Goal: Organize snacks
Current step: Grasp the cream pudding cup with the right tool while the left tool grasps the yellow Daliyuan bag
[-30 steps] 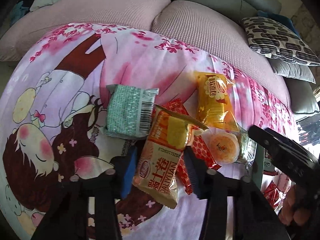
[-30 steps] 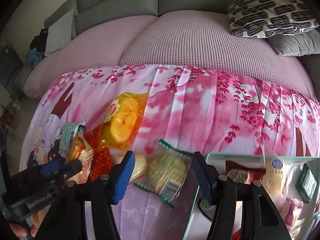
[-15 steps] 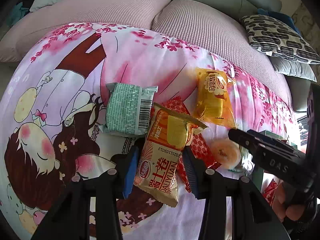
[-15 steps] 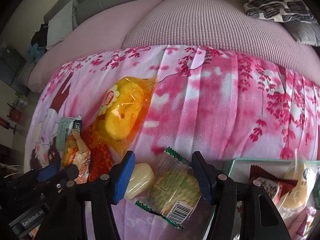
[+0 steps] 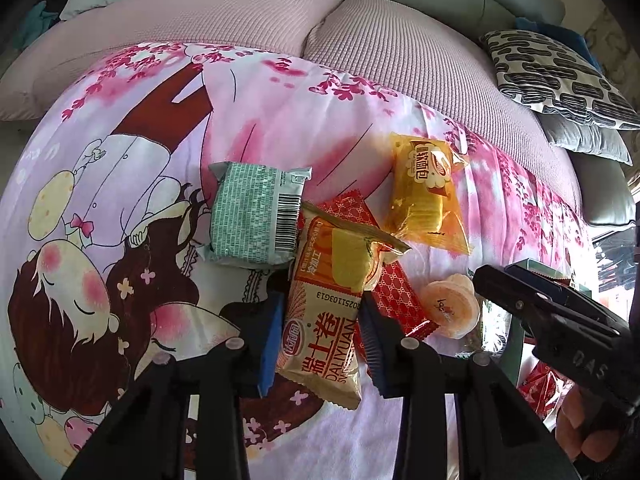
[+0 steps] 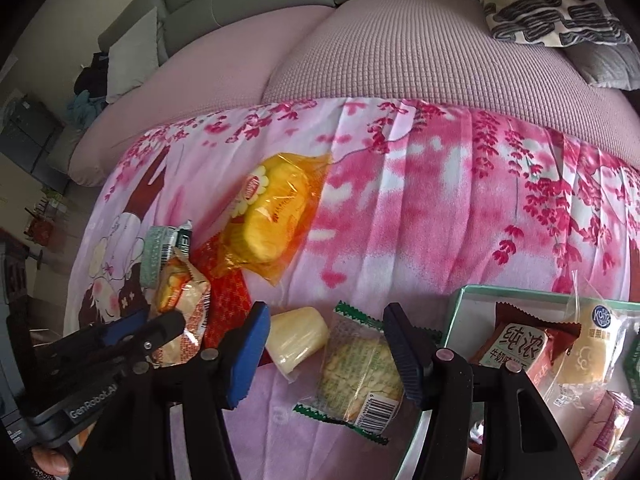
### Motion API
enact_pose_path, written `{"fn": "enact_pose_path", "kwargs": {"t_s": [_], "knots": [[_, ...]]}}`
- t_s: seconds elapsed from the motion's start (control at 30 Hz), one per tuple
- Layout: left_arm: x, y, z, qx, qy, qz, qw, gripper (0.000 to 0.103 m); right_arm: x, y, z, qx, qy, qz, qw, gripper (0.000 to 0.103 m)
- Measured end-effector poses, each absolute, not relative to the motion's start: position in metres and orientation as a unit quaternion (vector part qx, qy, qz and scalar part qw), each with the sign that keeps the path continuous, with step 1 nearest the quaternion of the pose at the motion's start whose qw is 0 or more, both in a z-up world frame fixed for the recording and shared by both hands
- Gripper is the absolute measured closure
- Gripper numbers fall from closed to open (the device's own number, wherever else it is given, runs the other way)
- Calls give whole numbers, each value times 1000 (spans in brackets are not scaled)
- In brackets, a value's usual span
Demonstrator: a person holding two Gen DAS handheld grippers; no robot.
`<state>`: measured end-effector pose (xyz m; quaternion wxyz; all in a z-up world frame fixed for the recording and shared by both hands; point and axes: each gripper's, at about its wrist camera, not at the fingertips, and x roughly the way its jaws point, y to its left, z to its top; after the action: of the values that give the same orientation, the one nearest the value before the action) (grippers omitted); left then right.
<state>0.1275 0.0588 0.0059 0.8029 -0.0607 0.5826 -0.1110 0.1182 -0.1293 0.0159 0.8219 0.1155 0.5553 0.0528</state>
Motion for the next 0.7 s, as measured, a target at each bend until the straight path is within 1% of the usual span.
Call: {"fn": "enact_pose_path", "kwargs": {"t_s": [0.23, 0.43, 0.6, 0.7], "knots": [[128, 62, 6, -68, 588, -109, 798, 65, 118, -100, 13, 75, 566, 81, 817, 41], [129, 61, 4, -68, 590, -109, 797, 65, 125, -93, -3, 59, 578, 75, 810, 53], [130, 60, 1, -73, 593, -109, 795, 65, 131, -82, -15, 34, 588, 72, 805, 55], [131, 60, -1, -76, 595, -110, 793, 65, 130, -82, -20, 42, 586, 70, 806, 57]]}}
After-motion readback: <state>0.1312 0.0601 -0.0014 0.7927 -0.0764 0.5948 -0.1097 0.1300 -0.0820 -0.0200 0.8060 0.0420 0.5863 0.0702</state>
